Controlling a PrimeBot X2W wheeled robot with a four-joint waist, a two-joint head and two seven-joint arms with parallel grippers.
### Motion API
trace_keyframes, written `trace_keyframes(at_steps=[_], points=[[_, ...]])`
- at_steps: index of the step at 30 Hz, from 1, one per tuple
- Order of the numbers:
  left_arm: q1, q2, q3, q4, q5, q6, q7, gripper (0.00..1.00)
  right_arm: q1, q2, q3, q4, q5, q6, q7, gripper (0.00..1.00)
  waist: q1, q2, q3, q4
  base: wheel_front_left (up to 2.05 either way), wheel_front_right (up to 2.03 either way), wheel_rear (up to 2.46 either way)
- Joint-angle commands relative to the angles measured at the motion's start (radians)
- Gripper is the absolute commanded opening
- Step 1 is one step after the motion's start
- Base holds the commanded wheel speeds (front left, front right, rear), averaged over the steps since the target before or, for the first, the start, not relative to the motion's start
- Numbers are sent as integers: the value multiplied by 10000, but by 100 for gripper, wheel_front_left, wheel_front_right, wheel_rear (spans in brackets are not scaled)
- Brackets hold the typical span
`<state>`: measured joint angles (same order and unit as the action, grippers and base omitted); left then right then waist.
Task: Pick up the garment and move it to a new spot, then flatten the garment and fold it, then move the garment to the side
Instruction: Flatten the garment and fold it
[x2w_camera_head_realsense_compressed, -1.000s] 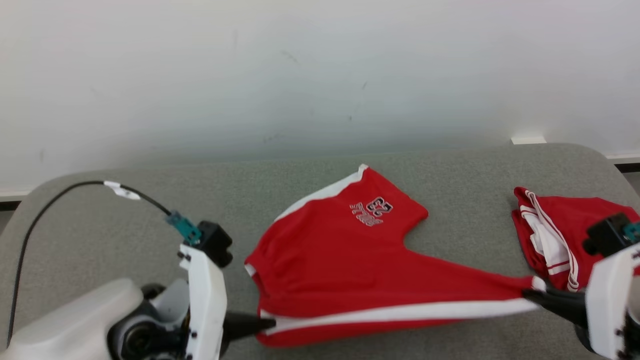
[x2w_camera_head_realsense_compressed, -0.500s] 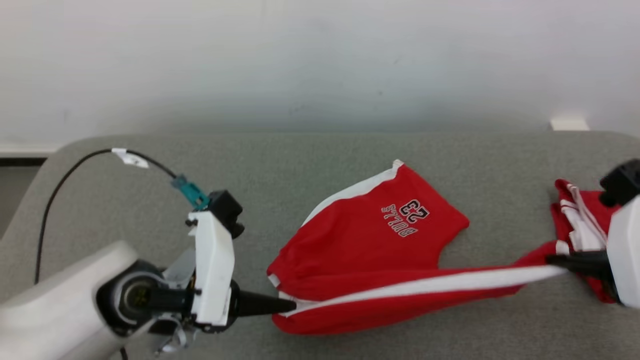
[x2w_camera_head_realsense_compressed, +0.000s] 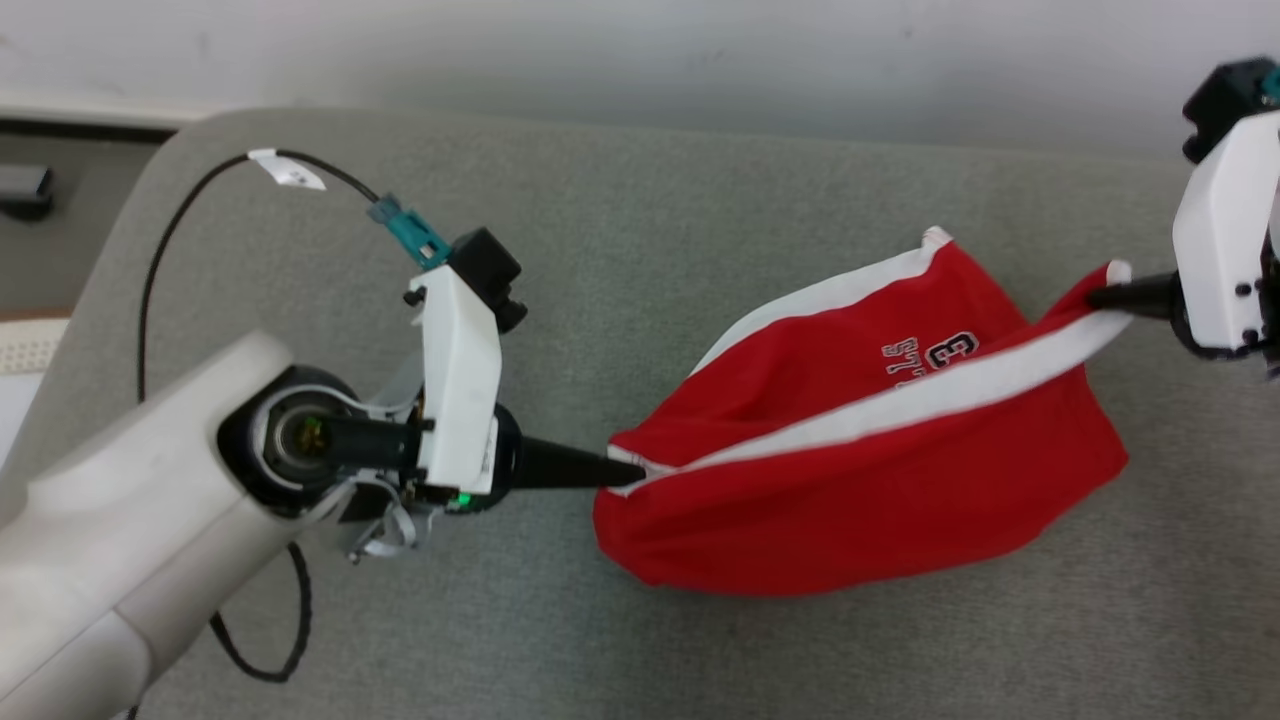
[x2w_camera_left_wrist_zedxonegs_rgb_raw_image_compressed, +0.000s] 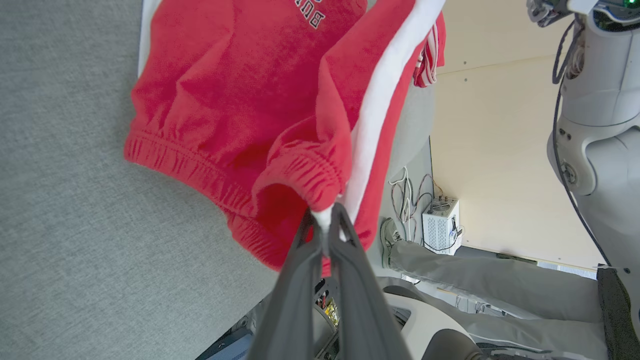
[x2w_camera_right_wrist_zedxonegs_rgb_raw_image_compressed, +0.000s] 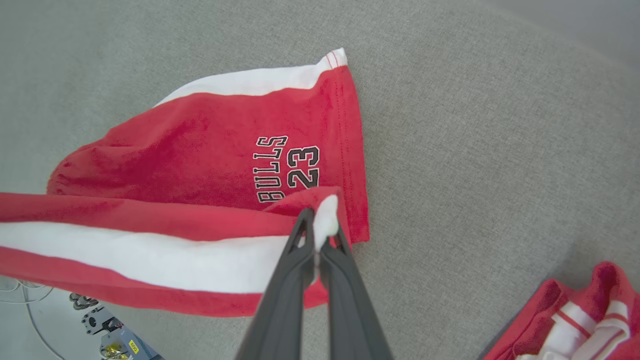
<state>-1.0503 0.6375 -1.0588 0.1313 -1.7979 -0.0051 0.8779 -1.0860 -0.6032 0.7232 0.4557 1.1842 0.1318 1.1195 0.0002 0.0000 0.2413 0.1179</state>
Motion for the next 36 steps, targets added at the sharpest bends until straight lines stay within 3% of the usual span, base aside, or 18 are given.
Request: trace_keyframes(at_steps=[1,9,21,22,23,24,25,32,36], points=[[-182,-94,104,211,-138,-94,-96,0,-420,200,-98,465,-438,-26,47,0,-2,0,578,448,0,0,0],[-520,-452,293,928,2,-374,-158,0,-1619,929,-509,2230,-1860,-26,-18,0,-2,0,1424,985,0,0,0],[-1026,-1171,440,2021,547,-781,-703,0,-2360,1607,-1021,3186,-2823,-26,-510,3,-2,0,2189,1185,0,0,0],[-1042,-1208,394,2113,632,-814,-696,34,-2357,1688,-1058,3235,-2842,-26,-565,21,-2,0,2183,1161,0,0,0],[-1041,-1233,356,2197,670,-850,-651,84,-2336,1777,-1084,3259,-2874,-26,-627,42,-2,0,2159,1131,0,0,0],[-1031,-1239,329,2286,708,-877,-609,100,-2301,1851,-1096,3266,-2893,-26,-686,73,-2,0,2118,1098,0,0,0],[-1022,-1236,302,2375,761,-901,-621,100,-2255,1888,-1108,3259,-2922,-26,-788,100,-2,0,2062,1070,0,0,0],[-1154,-1063,268,2853,1304,-983,-1026,100,-2027,1934,-1333,3003,-3153,-26,-2125,100,-2,0,1523,883,0,0,0],[-1222,-897,302,3153,1927,-1036,-1756,100,-1772,1972,-1563,2679,-3301,-26,-4022,100,-2,0,1048,800,0,0,0]])
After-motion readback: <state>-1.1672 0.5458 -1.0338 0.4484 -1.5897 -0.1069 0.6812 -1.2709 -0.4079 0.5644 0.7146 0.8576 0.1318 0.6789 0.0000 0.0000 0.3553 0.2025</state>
